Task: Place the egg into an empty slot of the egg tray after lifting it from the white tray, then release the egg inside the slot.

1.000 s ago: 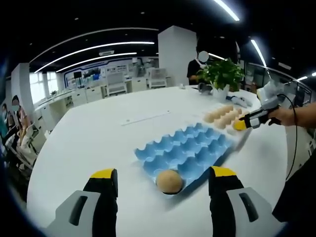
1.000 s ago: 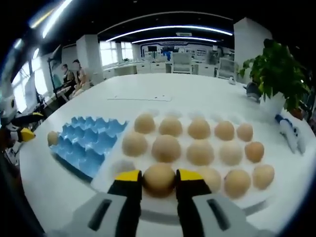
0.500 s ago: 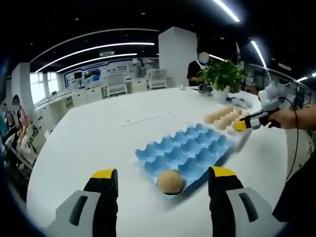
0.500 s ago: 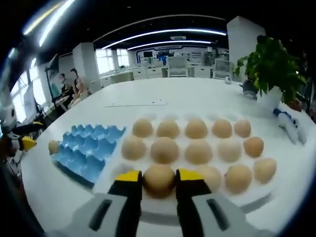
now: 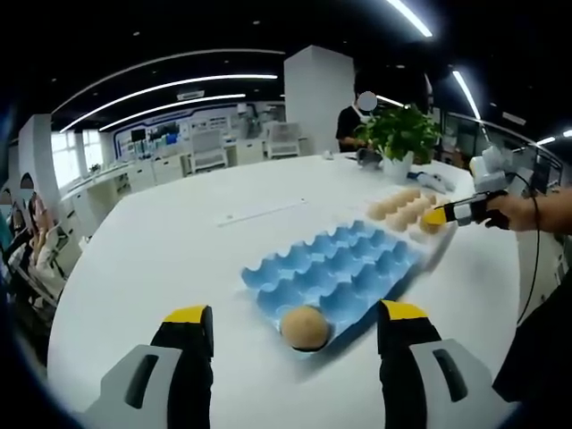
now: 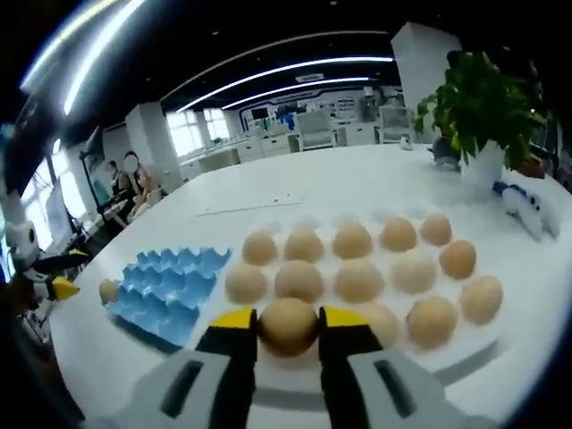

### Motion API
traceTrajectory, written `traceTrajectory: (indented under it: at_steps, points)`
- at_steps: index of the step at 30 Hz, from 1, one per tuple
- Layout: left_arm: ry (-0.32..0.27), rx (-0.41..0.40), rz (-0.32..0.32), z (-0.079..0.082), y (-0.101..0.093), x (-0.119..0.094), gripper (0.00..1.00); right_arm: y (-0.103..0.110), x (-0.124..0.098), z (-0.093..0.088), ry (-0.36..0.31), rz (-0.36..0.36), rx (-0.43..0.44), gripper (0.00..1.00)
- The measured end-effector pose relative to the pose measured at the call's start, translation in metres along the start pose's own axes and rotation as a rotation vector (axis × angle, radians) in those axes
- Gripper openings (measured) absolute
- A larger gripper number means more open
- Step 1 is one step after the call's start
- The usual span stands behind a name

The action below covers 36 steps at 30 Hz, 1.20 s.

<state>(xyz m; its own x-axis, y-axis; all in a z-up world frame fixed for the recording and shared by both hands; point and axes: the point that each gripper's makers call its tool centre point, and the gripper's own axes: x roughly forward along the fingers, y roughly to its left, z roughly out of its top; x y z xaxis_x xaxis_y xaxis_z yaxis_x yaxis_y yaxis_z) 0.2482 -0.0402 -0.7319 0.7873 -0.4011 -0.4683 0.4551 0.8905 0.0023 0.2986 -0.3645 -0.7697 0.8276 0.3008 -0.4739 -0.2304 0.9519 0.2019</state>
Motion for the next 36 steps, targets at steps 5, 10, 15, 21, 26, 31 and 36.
traceTrajectory:
  at_steps: [5, 10, 15, 21, 26, 31, 36]
  points:
    - [-0.002, 0.004, -0.005, 0.001, -0.001, 0.001, 0.77, 0.008, -0.005, 0.011, -0.049, 0.029, 0.032, 0.26]
    - [0.006, 0.01, -0.014, -0.001, -0.002, 0.003, 0.81, 0.029, -0.006, 0.02, -0.067, 0.078, 0.014, 0.26]
    - [0.003, 0.01, -0.023, -0.001, -0.004, 0.004, 0.81, 0.063, -0.003, 0.025, -0.074, 0.154, -0.008, 0.26]
    - [0.009, 0.01, -0.036, -0.001, -0.006, 0.003, 0.79, 0.114, 0.006, 0.025, -0.059, 0.278, -0.039, 0.26]
    - [0.004, 0.014, -0.036, -0.001, -0.007, 0.003, 0.79, 0.155, 0.014, 0.022, -0.043, 0.379, -0.08, 0.26]
    - [0.008, 0.012, -0.034, -0.002, -0.006, 0.002, 0.79, 0.2, 0.023, 0.015, -0.015, 0.487, -0.148, 0.26]
    - [0.007, 0.011, -0.032, -0.002, -0.005, 0.002, 0.78, 0.231, 0.031, 0.008, 0.001, 0.559, -0.209, 0.26]
